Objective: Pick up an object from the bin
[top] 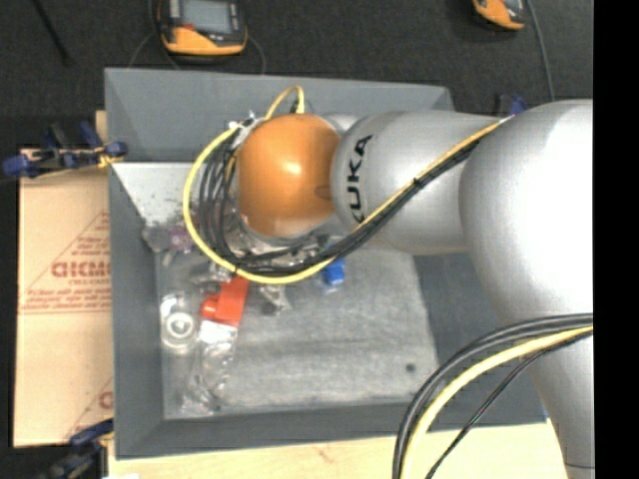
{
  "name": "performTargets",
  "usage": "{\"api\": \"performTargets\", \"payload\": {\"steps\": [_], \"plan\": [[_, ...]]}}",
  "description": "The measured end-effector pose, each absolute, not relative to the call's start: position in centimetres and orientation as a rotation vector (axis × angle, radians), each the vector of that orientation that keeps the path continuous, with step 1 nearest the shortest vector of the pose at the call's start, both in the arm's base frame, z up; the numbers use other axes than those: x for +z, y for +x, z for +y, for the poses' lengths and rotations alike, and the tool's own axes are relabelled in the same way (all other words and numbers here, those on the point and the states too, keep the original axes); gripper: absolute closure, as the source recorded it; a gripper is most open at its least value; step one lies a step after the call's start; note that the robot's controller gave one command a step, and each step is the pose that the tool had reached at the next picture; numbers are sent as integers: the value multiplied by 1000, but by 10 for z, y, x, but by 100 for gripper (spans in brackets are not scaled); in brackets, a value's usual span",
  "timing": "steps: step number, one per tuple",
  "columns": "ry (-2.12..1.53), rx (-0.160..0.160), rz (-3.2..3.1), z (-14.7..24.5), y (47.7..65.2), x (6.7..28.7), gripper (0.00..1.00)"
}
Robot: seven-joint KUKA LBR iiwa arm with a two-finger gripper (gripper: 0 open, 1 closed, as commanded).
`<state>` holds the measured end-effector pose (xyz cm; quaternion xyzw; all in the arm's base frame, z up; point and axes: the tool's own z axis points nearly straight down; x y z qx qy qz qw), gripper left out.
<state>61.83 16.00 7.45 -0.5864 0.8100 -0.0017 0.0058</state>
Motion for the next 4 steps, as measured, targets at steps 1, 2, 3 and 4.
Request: {"api": "performTargets", "payload": {"steps": [1,2,3,4], "plan": [[-1828,1,2541,161,621,78,0],[-1822,1,2539,162,623,81,100],[-1818,2,2551,163,625,93,100],[-1808,-8,2555,163,628,195,100]]}}
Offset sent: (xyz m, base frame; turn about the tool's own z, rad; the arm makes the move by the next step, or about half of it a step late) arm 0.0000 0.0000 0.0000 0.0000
